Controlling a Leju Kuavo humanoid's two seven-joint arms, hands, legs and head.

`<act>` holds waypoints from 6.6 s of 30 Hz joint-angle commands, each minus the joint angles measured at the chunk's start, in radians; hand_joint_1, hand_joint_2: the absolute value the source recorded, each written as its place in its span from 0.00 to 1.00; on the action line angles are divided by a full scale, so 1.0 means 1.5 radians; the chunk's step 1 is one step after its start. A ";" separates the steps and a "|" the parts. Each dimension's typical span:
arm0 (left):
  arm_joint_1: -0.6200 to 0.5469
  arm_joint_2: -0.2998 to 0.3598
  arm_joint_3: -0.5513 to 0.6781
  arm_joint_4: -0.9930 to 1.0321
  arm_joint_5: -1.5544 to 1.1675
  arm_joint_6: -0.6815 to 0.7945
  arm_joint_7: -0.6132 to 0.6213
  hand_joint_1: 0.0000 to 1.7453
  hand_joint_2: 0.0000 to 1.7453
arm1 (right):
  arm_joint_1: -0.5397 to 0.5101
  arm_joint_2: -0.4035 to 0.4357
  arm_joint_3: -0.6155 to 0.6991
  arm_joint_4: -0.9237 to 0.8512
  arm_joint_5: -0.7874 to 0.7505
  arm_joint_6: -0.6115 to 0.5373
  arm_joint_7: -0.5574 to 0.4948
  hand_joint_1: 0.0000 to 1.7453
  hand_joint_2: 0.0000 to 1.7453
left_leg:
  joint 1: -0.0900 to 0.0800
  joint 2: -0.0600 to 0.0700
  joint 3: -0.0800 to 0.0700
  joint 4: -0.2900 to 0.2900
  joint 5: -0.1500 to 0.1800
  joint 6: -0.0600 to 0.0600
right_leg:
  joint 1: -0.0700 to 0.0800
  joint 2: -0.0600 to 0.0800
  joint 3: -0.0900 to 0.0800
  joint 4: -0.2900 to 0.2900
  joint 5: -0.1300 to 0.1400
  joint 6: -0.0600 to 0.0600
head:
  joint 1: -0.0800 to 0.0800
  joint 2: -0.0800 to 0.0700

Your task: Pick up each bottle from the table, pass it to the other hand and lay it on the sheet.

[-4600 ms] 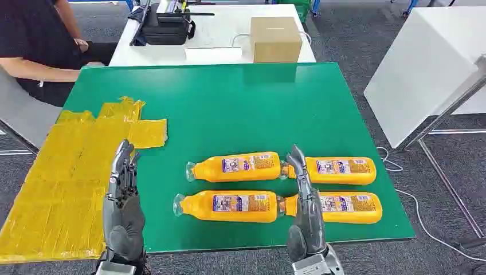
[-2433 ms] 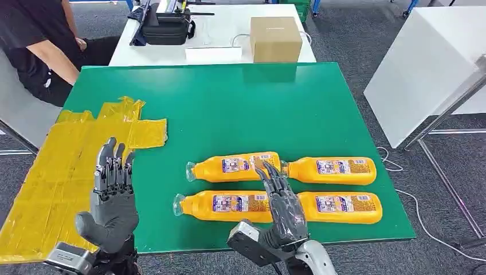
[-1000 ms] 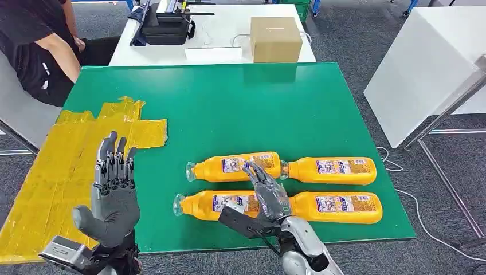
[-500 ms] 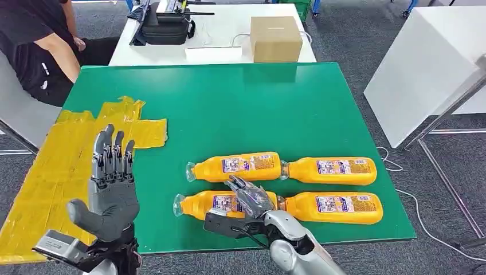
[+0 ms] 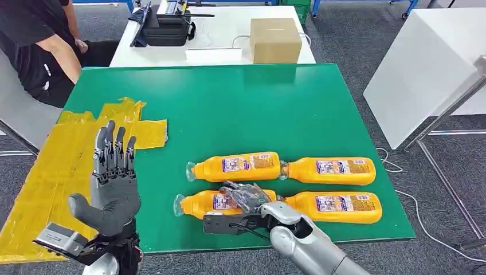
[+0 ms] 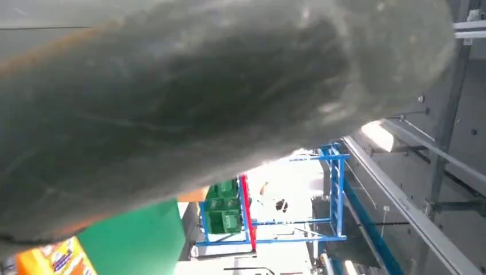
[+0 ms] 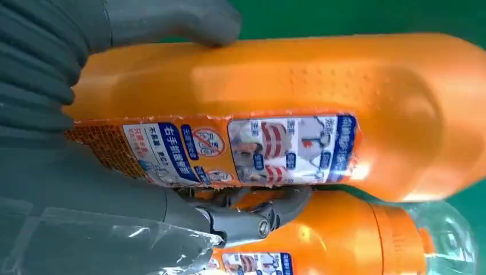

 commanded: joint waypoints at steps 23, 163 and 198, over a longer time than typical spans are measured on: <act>0.030 -0.006 0.019 0.018 0.010 0.056 0.046 0.00 0.00 | 0.211 0.033 -0.168 -0.224 -0.026 -0.331 -0.038 1.00 1.00 | 0.001 -0.003 0.003 -0.001 0.000 -0.002 | 0.001 -0.004 0.004 -0.002 -0.001 -0.001 | 0.000 0.000; -0.020 0.100 0.154 -0.001 -0.767 0.281 0.198 1.00 1.00 | 0.283 -0.016 -0.198 -0.483 0.060 -0.364 -0.228 0.00 0.00 | 0.001 -0.001 -0.003 -0.001 -0.001 -0.002 | 0.001 -0.002 -0.002 0.000 -0.001 -0.002 | 0.000 0.000; -0.106 0.247 0.071 0.465 -0.881 0.153 0.273 0.00 0.00 | 0.242 -0.019 -0.185 -0.436 0.037 -0.292 -0.204 0.00 0.00 | 0.002 0.000 -0.002 -0.001 0.000 -0.002 | 0.002 0.000 -0.001 0.001 -0.001 -0.002 | 0.000 0.000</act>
